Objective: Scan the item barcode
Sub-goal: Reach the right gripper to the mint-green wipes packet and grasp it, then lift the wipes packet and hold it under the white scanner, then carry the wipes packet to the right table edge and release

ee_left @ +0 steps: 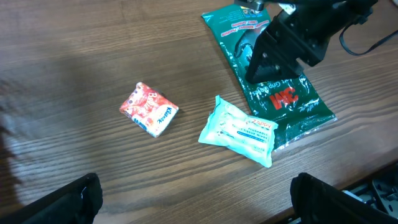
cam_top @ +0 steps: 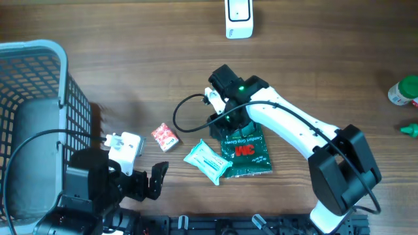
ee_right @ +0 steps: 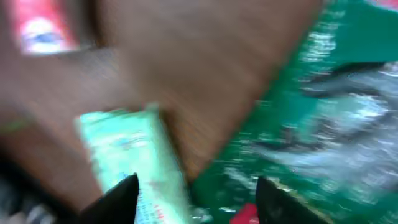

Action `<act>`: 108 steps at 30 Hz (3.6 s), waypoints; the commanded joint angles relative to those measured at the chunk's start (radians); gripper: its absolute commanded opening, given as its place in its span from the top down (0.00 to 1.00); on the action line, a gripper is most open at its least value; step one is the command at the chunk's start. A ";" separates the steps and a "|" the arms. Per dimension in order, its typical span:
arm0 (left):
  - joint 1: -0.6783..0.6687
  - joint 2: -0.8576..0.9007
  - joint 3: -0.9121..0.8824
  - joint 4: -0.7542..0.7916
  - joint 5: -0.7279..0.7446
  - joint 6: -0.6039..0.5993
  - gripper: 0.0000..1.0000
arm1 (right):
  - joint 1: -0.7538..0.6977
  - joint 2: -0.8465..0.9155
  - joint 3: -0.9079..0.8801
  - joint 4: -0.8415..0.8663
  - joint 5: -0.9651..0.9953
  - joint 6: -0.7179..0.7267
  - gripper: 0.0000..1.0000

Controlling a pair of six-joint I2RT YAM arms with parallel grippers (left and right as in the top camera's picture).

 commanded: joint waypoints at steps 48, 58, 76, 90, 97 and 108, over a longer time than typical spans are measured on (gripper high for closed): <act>0.006 -0.005 0.002 0.003 0.001 0.019 0.00 | -0.415 0.035 0.068 -0.549 -0.803 1.816 0.96; 0.006 -0.005 0.002 0.003 0.001 0.019 0.00 | -0.618 0.188 0.063 -0.685 -0.845 1.997 0.96; 0.006 -0.005 0.002 0.003 0.001 0.019 0.00 | -0.764 0.196 0.061 -0.684 -0.657 1.358 0.96; 0.006 -0.005 0.002 0.003 0.001 0.019 0.00 | -0.674 0.080 0.135 -0.005 -0.562 0.782 0.96; 0.006 -0.005 0.002 0.003 0.001 0.019 0.00 | -0.470 0.083 0.135 0.702 -0.214 1.127 0.95; 0.006 -0.005 0.002 0.003 0.001 0.019 0.00 | -0.443 0.513 0.552 0.885 -0.111 1.305 0.95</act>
